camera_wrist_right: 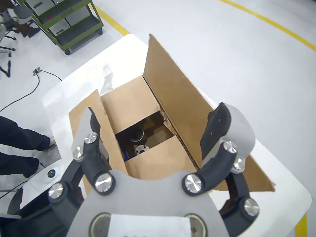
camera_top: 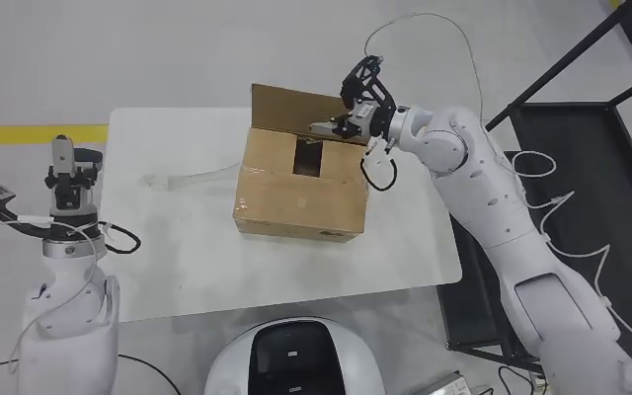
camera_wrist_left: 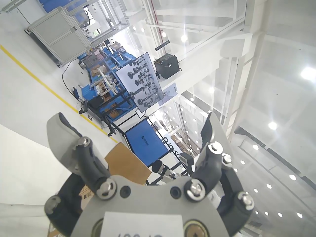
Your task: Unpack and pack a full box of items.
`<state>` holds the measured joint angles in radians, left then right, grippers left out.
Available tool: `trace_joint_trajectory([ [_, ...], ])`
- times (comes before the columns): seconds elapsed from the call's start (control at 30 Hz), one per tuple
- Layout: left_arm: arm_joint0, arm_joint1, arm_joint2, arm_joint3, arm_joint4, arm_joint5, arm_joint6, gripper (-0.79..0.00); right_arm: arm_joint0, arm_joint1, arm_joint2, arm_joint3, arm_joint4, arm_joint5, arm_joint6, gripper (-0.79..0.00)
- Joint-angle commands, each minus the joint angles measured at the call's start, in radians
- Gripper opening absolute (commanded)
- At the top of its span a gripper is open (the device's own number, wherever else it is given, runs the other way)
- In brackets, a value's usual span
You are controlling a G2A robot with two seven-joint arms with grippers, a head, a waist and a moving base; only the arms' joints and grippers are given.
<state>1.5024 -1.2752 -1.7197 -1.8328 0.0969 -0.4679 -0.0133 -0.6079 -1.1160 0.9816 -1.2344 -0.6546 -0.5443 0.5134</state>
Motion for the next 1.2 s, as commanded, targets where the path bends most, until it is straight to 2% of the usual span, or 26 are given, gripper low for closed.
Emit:
trace_joint_trajectory([
  [0.0, 0.009, -0.001, -0.006, -0.008, -0.001, 0.006, 0.011, 0.0, 0.051, -0.015, -0.038, 0.062, -0.041, 0.009, -0.027, 0.0],
  [0.13, 0.034, -0.002, -0.016, -0.03, -0.006, 0.014, 0.025, 0.0, 0.154, -0.055, -0.106, 0.196, -0.079, 0.02, -0.107, 0.0],
  [0.23, 0.048, -0.003, -0.023, -0.04, -0.007, 0.022, 0.036, 0.0, 0.205, -0.08, -0.147, 0.281, -0.077, 0.004, -0.104, 0.0],
  [0.4, 0.054, -0.004, -0.028, -0.038, -0.007, 0.022, 0.039, 0.0, 0.243, -0.118, -0.196, 0.4, 0.012, -0.06, -0.042, 0.0],
  [0.6, 0.048, -0.005, -0.017, -0.027, -0.01, 0.02, 0.027, 0.0, 0.26, -0.136, -0.193, 0.469, 0.157, -0.134, 0.063, 0.0],
  [0.77, 0.035, -0.006, -0.001, -0.018, -0.018, 0.019, 0.01, 0.0, 0.255, -0.127, -0.166, 0.454, 0.26, -0.187, 0.184, 0.0],
  [0.9, 0.024, -0.007, 0.015, -0.008, -0.027, 0.014, -0.017, 0.0, 0.232, -0.102, -0.125, 0.375, 0.319, -0.201, 0.29, 0.0],
  [1.17, -0.004, -0.007, 0.04, 0.01, -0.042, 0.01, -0.047, 0.0, 0.112, -0.046, -0.051, 0.14, 0.404, -0.134, 0.506, 0.0],
])
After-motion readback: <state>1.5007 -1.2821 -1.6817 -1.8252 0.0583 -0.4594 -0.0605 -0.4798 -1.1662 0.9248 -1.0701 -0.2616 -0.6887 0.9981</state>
